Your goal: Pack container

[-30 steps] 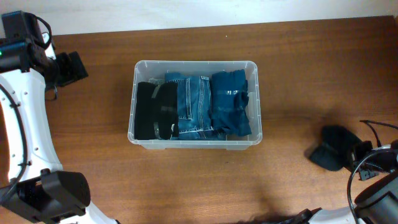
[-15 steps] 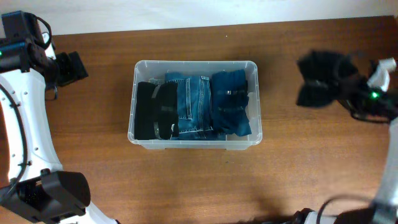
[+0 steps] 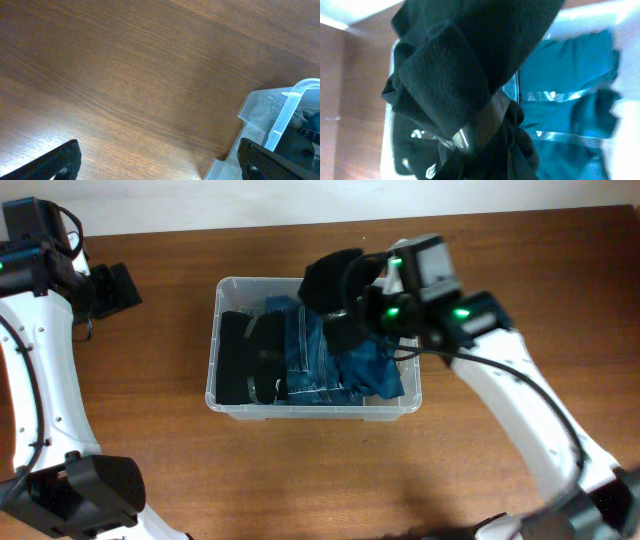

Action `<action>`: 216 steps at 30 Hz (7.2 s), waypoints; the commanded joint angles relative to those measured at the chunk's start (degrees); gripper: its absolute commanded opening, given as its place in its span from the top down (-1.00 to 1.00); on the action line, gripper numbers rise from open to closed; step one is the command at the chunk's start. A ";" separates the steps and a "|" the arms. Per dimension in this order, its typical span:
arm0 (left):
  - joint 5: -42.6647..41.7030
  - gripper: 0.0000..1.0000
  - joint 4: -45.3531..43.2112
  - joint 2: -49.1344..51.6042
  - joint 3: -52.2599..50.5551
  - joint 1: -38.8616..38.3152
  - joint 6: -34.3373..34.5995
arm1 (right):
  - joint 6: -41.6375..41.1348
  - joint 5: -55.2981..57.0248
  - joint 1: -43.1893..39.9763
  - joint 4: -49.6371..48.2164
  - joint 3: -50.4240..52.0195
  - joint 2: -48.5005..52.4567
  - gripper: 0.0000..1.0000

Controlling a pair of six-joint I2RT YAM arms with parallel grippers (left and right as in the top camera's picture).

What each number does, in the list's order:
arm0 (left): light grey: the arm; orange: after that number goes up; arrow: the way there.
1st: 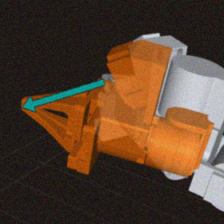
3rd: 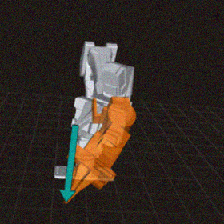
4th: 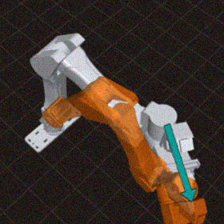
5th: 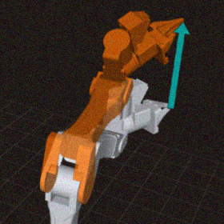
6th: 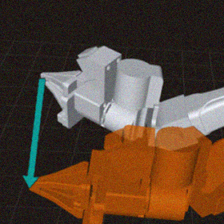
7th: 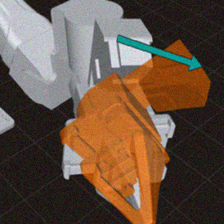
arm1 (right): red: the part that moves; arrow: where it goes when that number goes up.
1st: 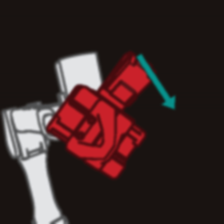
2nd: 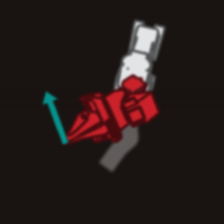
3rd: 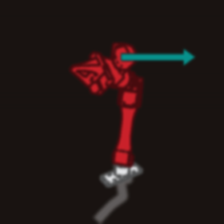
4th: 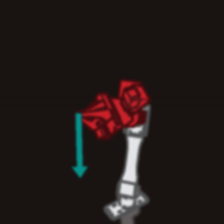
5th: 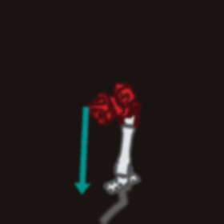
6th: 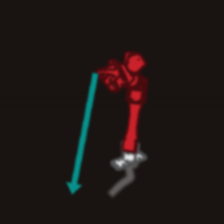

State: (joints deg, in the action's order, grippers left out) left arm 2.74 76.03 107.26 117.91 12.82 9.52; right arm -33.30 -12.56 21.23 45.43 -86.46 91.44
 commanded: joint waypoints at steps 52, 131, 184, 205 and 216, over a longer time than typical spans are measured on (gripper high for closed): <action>-0.42 -0.99 -0.11 -0.46 0.37 0.04 0.28 | 16.50 14.58 9.07 6.58 -6.34 13.53 0.19; -0.42 -0.99 -0.11 -0.46 0.37 0.04 0.28 | 42.10 9.11 25.31 0.59 -23.21 27.54 -0.97; -0.42 -0.99 -0.09 -0.46 0.37 0.11 0.28 | 38.82 11.50 24.13 45.99 -28.74 -50.18 -0.97; -0.42 -0.99 -0.11 -0.46 0.37 0.09 0.28 | 38.84 9.94 24.02 51.87 -26.53 -57.64 -0.97; -0.42 -0.99 -0.11 -0.46 0.37 0.09 0.28 | 38.84 8.17 17.57 38.91 0.11 -75.65 -0.97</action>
State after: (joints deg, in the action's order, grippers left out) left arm 2.72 76.03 107.26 117.91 12.82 9.50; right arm 5.98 -2.59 40.25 88.07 -92.58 20.43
